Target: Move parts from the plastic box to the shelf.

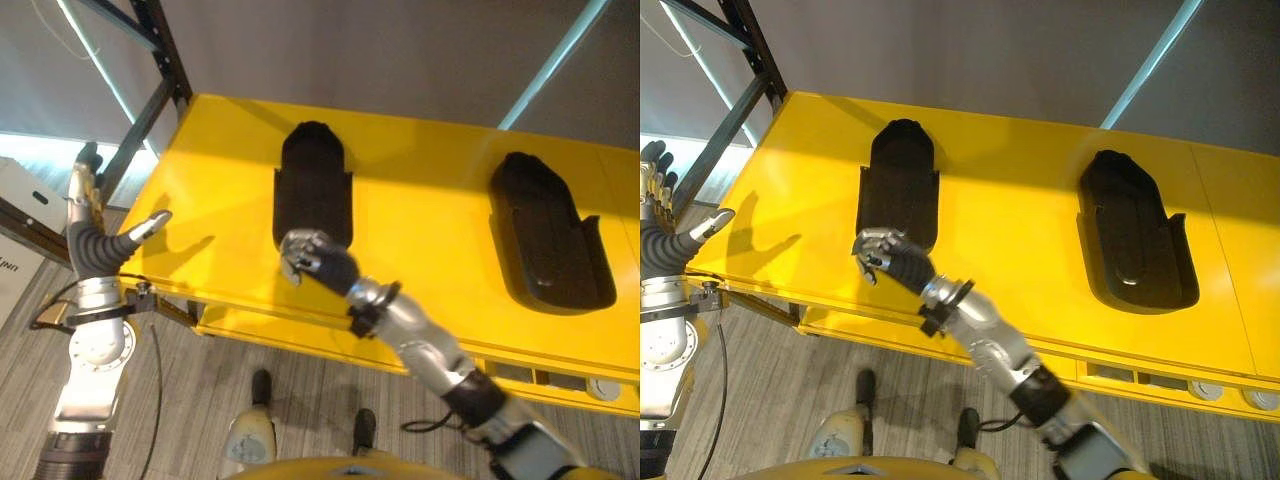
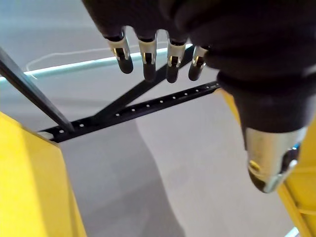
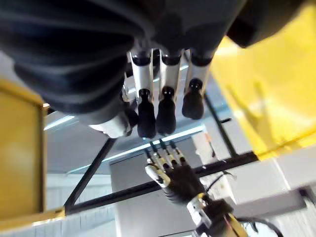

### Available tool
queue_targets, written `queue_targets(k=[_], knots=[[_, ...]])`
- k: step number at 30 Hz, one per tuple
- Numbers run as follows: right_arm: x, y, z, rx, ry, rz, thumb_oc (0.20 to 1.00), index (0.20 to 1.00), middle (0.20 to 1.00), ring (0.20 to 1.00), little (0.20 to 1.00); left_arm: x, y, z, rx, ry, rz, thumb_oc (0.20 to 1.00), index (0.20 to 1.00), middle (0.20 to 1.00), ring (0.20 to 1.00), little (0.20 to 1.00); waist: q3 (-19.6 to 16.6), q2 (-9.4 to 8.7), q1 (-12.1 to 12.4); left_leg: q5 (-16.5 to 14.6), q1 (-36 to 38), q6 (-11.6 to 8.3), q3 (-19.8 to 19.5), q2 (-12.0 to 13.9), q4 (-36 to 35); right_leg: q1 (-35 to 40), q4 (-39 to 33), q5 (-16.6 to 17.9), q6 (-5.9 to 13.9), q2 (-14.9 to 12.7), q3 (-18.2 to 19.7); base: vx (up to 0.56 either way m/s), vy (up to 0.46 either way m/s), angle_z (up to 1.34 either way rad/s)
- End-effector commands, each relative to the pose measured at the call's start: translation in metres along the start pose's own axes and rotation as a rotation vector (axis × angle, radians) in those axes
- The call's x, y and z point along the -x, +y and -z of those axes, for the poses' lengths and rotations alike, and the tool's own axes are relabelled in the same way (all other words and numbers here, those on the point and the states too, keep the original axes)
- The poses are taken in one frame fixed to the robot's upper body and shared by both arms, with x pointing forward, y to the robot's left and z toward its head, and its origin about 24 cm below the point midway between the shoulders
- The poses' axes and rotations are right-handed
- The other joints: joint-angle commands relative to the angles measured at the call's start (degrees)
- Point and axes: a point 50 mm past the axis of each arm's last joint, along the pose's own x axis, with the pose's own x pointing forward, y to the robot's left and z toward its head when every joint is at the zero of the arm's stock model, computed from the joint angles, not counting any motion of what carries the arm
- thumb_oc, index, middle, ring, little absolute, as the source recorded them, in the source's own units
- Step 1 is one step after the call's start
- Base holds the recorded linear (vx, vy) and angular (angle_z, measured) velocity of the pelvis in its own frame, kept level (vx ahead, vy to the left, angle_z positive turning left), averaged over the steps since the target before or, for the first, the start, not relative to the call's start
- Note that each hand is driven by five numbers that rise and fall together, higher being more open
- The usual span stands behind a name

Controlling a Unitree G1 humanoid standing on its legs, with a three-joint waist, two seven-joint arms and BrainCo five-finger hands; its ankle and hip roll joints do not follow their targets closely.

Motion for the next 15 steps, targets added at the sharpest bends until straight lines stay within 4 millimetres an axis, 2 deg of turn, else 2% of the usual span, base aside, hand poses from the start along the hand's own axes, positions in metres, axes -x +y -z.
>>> queue_targets(k=[1,2,3,7,9,10,11,12,15], knots=[[0.011,0.003,-0.04,0.172,-0.208,0.014,1.0,1.0,1.0,1.0,1.0,-0.013,-0.002,-0.022,0.01,-0.149,0.082,1.0,1.0,1.0,1.0,1.0,-1.8,-2.12,-1.7,-14.3,3.3,-1.91,4.3,3.3,8.8,-2.7,5.9,-5.8,5.75,-2.3,2.2,0.01,0.109,-0.23],[0.027,0.0,-0.046,0.2,-0.211,0.075,1.0,1.0,1.0,1.0,1.0,-0.013,-0.004,-0.022,-0.005,-0.143,0.117,1.0,1.0,1.0,1.0,1.0,-2.1,-2.33,-3.5,-14.9,3.6,-1.56,5.1,3.4,9.2,-3.0,5.7,-5.4,6.14,-2.1,3.6,-0.01,0.079,-0.38],[0.028,0.0,-0.046,0.2,-0.211,0.076,1.0,1.0,1.0,1.0,1.0,-0.013,-0.004,-0.022,-0.005,-0.143,0.118,1.0,1.0,1.0,1.0,1.0,-2.2,-2.44,-3.4,-14.6,3.4,-1.51,5.2,3.3,9.1,-3.3,5.6,-5.1,6.14,-2.2,3.7,-0.01,0.08,-0.52],[0.069,-0.007,-0.061,0.295,-0.223,0.262,1.0,1.0,1.0,1.0,1.0,-0.01,0.0,-0.016,-0.064,-0.108,0.158,1.0,1.0,1.0,1.0,1.0,-2.5,-2.6,-8.1,-16.1,4.1,-1.1,9.0,4.3,11.2,-4.7,5.9,-4.1,6.16,-1.4,7.3,-0.01,0.091,-0.49],[0.087,-0.011,-0.064,0.3,-0.255,0.381,1.0,1.0,1.0,1.0,1.0,-0.008,0.006,-0.012,-0.108,-0.092,0.156,1.0,1.0,1.0,1.0,1.0,-2.5,-2.77,-10.7,-16.9,5.0,-0.82,11.7,4.8,11.9,-5.9,5.9,-3.0,6.16,-0.8,10.4,0.02,0.176,-0.81],[0.098,-0.016,-0.066,0.315,-0.28,0.483,1.0,1.0,1.0,1.0,1.0,-0.008,0.01,-0.009,-0.144,-0.078,0.141,1.0,1.0,1.0,1.0,1.0,-2.4,-2.43,-12.7,-19.4,6.2,-0.25,13.2,4.8,12.9,-6.6,6.1,-2.4,6.16,-0.4,12.7,-0.04,0.135,-1.14],[0.098,-0.015,-0.066,0.315,-0.281,0.482,1.0,1.0,1.0,1.0,1.0,-0.008,0.011,-0.009,-0.146,-0.079,0.14,1.0,1.0,1.0,1.0,1.0,-2.0,-2.89,-12.5,-18.0,5.7,-0.1,14.0,5.0,13.2,-7.2,6.1,-1.4,6.16,-0.2,13.3,0.05,0.205,-1.33],[0.104,-0.017,-0.068,0.341,-0.282,0.531,1.0,1.0,1.0,1.0,1.0,-0.009,0.012,-0.009,-0.162,-0.077,0.138,1.0,1.0,1.0,1.0,1.0,-2.2,-2.55,-13.2,-20.4,6.7,0.23,14.5,4.8,13.7,-7.1,6.2,-1.5,6.16,0.1,14.6,-0.01,0.095,-1.12],[0.126,-0.024,-0.07,0.441,-0.273,0.725,1.0,1.0,1.0,1.0,1.0,-0.01,0.014,-0.008,-0.193,-0.084,0.138,1.0,1.0,1.0,1.0,1.0,-2.0,-2.59,-15.5,-21.4,8.2,1.01,17.8,4.9,14.6,-8.2,6.1,0.9,6.16,0.8,17.9,0.01,0.146,-0.7]])
